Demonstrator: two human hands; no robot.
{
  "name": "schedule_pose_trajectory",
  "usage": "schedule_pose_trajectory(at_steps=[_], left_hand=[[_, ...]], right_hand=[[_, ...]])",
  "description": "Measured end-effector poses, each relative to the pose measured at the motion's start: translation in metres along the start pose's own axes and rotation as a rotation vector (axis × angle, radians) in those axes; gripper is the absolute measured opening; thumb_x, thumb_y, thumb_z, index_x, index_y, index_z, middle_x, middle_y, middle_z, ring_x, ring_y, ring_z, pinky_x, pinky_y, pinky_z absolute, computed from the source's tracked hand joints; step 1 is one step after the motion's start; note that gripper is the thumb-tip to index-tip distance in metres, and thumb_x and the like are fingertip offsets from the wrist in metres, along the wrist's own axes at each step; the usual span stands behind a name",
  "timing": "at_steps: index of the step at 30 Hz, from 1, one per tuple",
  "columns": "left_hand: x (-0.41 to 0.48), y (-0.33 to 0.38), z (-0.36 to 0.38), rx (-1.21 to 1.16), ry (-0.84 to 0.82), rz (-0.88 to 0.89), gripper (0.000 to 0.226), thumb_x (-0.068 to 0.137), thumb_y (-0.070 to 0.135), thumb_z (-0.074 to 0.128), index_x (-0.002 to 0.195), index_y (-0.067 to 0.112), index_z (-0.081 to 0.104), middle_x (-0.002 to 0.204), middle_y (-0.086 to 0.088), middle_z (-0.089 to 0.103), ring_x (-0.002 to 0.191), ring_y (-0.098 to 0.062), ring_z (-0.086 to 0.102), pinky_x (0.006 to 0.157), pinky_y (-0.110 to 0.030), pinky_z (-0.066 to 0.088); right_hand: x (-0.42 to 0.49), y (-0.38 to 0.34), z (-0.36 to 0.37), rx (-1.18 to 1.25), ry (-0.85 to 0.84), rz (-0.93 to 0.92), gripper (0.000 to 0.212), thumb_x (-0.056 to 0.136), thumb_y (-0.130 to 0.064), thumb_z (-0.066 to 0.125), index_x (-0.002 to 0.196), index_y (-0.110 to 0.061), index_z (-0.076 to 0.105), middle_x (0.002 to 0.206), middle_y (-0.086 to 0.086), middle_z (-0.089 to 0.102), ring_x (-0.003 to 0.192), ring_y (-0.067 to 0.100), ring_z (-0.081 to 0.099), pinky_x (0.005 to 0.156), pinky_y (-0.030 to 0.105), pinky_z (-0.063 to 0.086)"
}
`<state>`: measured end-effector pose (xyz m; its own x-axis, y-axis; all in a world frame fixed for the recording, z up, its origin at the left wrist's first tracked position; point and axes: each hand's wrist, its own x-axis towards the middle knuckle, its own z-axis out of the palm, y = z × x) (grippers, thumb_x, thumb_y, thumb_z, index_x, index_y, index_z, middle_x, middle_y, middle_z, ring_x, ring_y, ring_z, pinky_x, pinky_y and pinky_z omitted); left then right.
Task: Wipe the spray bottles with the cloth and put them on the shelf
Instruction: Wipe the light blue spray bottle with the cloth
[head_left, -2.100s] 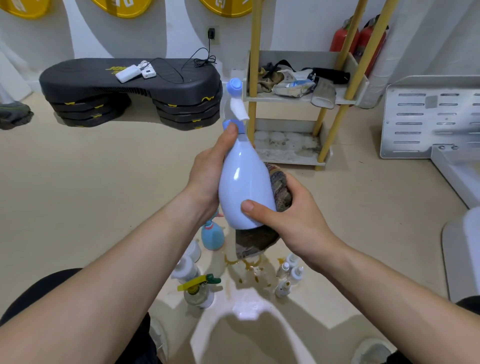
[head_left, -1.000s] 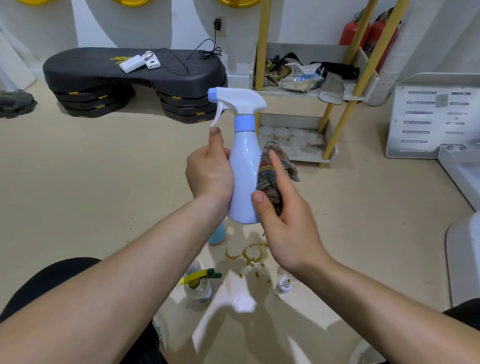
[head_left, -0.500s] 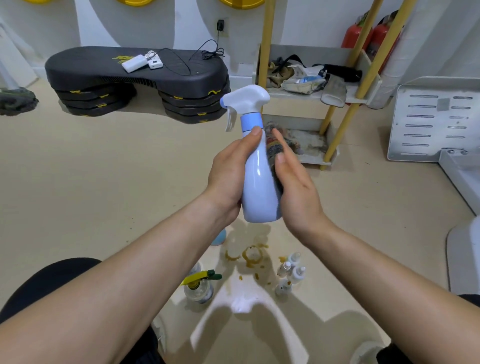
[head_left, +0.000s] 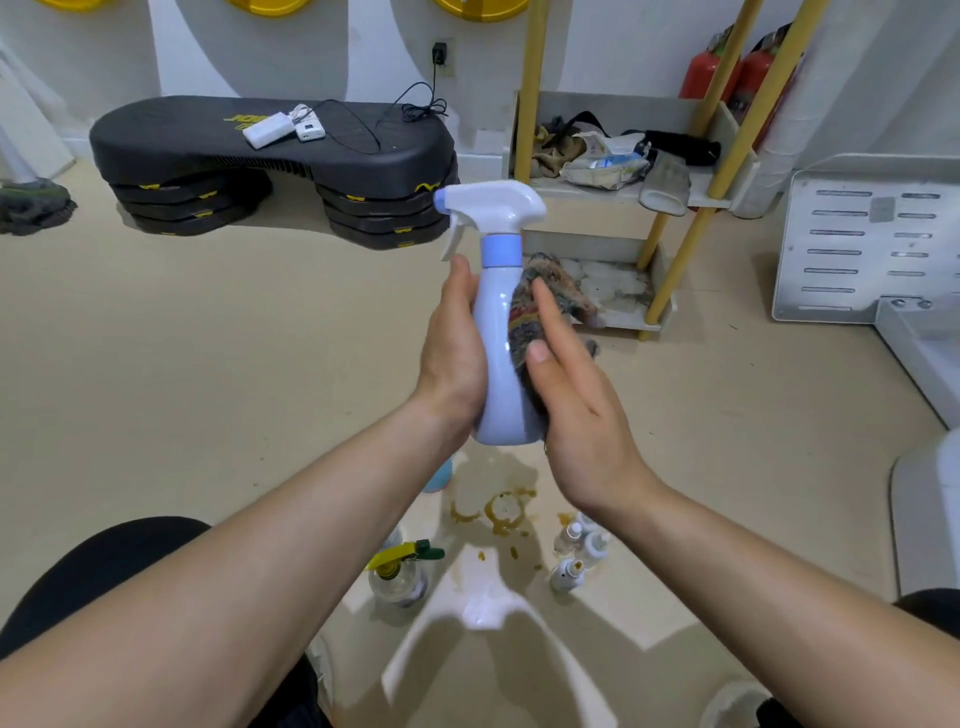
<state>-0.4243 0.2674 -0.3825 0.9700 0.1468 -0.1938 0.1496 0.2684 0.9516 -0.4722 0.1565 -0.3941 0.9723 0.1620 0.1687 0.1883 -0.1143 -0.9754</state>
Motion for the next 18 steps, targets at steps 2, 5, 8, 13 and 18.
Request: schedule_pose_trajectory(at_steps=[2, 5, 8, 13, 18], left_hand=[[-0.002, -0.008, 0.005, 0.105, 0.005, -0.003, 0.082, 0.079, 0.085, 0.037, 0.106, 0.016, 0.072, 0.109, -0.010, 0.074, 0.105, -0.033, 0.067, 0.103, -0.051, 0.046], [-0.013, -0.010, 0.010, 0.520, 0.060, 0.125, 0.088, 0.079, 0.087, 0.009, 0.104, 0.028, 0.070, 0.105, 0.004, 0.073, 0.105, -0.026, 0.066, 0.094, -0.047, 0.049], [-0.027, -0.011, 0.013, 0.766, 0.024, 0.285, 0.077, 0.089, 0.074, 0.000, 0.117, 0.040, 0.064, 0.113, 0.012, 0.063, 0.107, -0.018, 0.059, 0.094, -0.044, 0.046], [-0.018, -0.008, 0.013, 0.723, -0.133, 0.232, 0.064, 0.097, 0.067, 0.016, 0.104, 0.033, 0.070, 0.107, 0.002, 0.065, 0.096, -0.021, 0.062, 0.091, -0.042, 0.048], [-0.006, 0.013, -0.010, 0.095, -0.047, -0.144, 0.046, 0.102, 0.047, 0.040, 0.105, 0.015, 0.074, 0.102, -0.001, 0.076, 0.084, -0.020, 0.067, 0.085, -0.036, 0.050]], right_hand=[[0.009, 0.004, -0.003, 0.051, 0.047, 0.024, 0.066, 0.089, -0.055, 0.043, 0.152, -0.043, 0.025, 0.152, -0.029, 0.035, 0.142, -0.009, 0.032, 0.123, 0.036, 0.026], [0.016, 0.009, -0.004, 0.035, 0.083, 0.067, 0.080, 0.085, -0.059, 0.045, 0.158, -0.038, 0.018, 0.153, -0.029, 0.036, 0.142, -0.005, 0.034, 0.122, 0.040, 0.029], [0.019, 0.009, -0.007, 0.087, 0.148, 0.100, 0.058, 0.095, -0.046, 0.050, 0.150, -0.033, 0.033, 0.141, -0.007, 0.058, 0.130, 0.009, 0.055, 0.114, 0.045, 0.041], [0.025, -0.001, -0.027, 0.178, 0.267, 0.248, 0.023, 0.104, -0.015, 0.054, 0.125, -0.010, 0.059, 0.112, 0.010, 0.073, 0.103, 0.024, 0.071, 0.099, 0.050, 0.054], [0.032, -0.011, -0.049, 0.413, 0.225, 0.363, 0.016, 0.104, -0.019, 0.054, 0.107, -0.009, 0.065, 0.086, 0.007, 0.075, 0.077, 0.024, 0.072, 0.072, 0.038, 0.060]])
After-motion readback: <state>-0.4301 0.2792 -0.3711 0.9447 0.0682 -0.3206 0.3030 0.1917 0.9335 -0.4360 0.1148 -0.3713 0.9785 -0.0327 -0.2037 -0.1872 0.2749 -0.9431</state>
